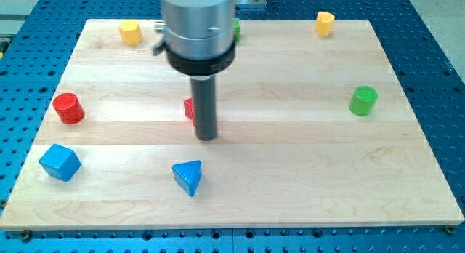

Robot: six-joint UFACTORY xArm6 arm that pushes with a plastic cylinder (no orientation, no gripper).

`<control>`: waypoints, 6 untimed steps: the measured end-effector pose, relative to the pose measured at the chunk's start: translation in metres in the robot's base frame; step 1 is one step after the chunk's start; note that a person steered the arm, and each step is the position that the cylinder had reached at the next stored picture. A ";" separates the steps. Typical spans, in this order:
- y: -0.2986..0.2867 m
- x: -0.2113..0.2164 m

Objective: Move the red star under the green star

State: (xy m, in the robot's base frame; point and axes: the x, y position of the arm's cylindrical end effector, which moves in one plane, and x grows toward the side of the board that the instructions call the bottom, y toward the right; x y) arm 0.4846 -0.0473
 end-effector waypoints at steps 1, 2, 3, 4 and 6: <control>-0.004 -0.025; 0.004 -0.101; 0.010 -0.133; -0.046 -0.103; -0.028 -0.169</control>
